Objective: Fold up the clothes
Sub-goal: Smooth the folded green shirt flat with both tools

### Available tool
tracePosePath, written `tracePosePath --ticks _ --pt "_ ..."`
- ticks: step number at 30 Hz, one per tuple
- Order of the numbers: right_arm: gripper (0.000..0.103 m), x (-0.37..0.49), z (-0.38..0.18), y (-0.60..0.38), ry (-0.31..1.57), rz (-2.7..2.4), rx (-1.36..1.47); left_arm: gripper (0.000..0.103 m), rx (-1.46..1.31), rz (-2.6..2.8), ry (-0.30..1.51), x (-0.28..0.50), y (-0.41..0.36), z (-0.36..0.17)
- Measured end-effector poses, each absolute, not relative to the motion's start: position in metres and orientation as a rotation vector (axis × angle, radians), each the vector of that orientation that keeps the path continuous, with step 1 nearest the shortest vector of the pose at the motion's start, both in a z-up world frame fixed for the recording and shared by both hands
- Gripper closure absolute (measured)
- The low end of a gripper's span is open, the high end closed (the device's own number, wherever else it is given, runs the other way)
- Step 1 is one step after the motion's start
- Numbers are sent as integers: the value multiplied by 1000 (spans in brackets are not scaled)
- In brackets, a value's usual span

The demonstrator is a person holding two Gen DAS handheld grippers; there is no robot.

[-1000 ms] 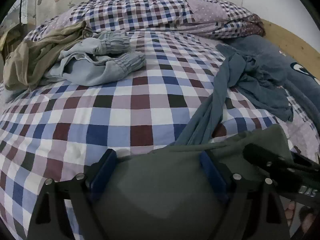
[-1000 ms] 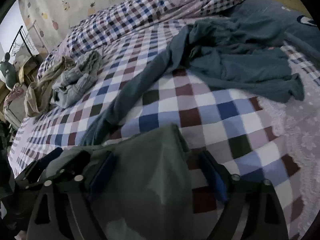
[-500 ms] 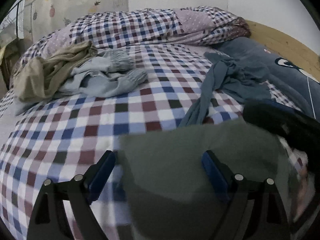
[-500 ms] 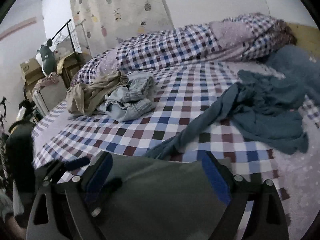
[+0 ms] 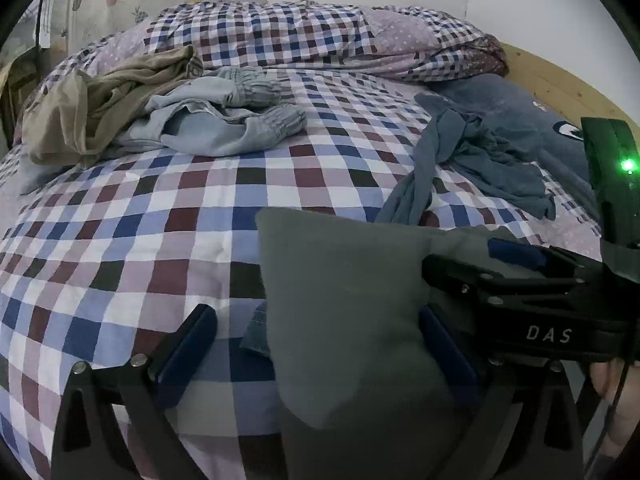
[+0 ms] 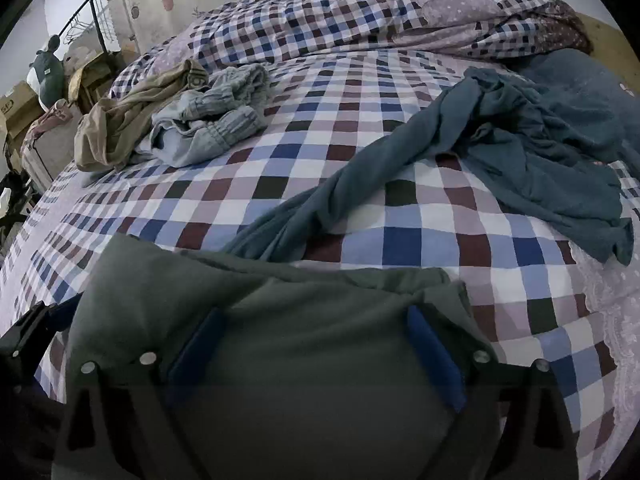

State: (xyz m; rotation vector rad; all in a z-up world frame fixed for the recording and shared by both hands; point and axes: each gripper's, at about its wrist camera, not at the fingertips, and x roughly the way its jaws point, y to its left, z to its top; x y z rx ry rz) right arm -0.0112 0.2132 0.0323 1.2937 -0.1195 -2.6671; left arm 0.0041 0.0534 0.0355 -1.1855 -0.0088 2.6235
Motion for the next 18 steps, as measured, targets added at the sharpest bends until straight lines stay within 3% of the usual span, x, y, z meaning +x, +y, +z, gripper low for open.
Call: tracePosePath --ticks 9,18 --pt "7 46 53 223 -109 -2710 1208 1 -1122 2668 6 35 47 52" --pt "7 102 62 227 -86 -2732 1147 1 -982 2678 103 127 41 52"
